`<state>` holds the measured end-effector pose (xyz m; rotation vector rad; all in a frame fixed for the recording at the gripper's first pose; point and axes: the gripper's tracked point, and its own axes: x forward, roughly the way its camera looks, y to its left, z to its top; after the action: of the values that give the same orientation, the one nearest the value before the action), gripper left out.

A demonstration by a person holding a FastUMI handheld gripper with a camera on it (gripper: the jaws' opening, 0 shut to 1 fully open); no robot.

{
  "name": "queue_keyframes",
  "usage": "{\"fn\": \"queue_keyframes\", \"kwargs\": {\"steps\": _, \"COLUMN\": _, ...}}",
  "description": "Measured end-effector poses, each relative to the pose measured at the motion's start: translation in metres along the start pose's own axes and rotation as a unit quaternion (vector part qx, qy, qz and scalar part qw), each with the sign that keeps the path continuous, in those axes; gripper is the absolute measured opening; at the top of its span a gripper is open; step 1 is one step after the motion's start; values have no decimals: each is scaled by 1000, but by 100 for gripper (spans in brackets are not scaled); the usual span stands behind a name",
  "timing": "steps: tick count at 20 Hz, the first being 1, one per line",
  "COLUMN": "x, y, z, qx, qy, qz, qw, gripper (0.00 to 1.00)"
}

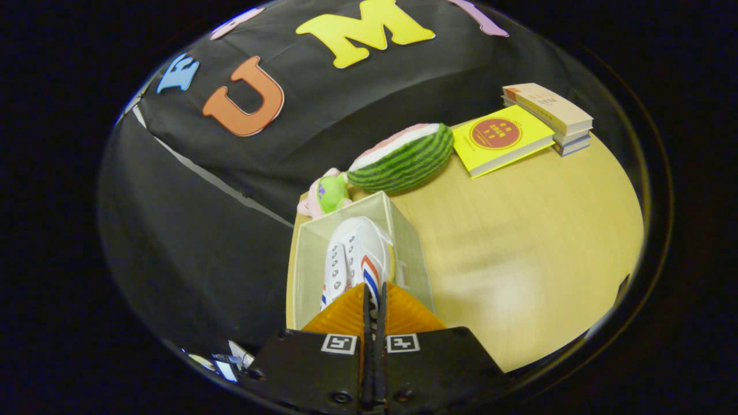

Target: Open the storage box then place both shoes into the box .Put the left shoe in first, then the right shoe, with the right side of both shoes facing outward in a uniform manner.

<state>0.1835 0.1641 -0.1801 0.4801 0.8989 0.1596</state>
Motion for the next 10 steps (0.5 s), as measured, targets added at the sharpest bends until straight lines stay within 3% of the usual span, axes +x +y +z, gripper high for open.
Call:
{"fn": "queue_keyframes", "kwargs": {"steps": 5, "x": 29, "y": 9, "z": 2, "qx": 18, "qy": -43, "qz": -18, "qw": 999, "gripper": 6}}
{"fn": "queue_keyframes", "kwargs": {"steps": 6, "x": 31, "y": 19, "z": 0, "qx": 6, "qy": -46, "qz": 3, "qw": 999, "gripper": 7}}
{"fn": "queue_keyframes", "kwargs": {"steps": 7, "x": 25, "y": 36, "z": 5, "qx": -8, "qy": -63, "qz": 38, "qw": 997, "gripper": 22}}
{"fn": "queue_keyframes", "kwargs": {"steps": 10, "x": -5, "y": 21, "z": 33, "qx": -93, "qy": -142, "qz": -23, "qw": 985, "gripper": 82}}
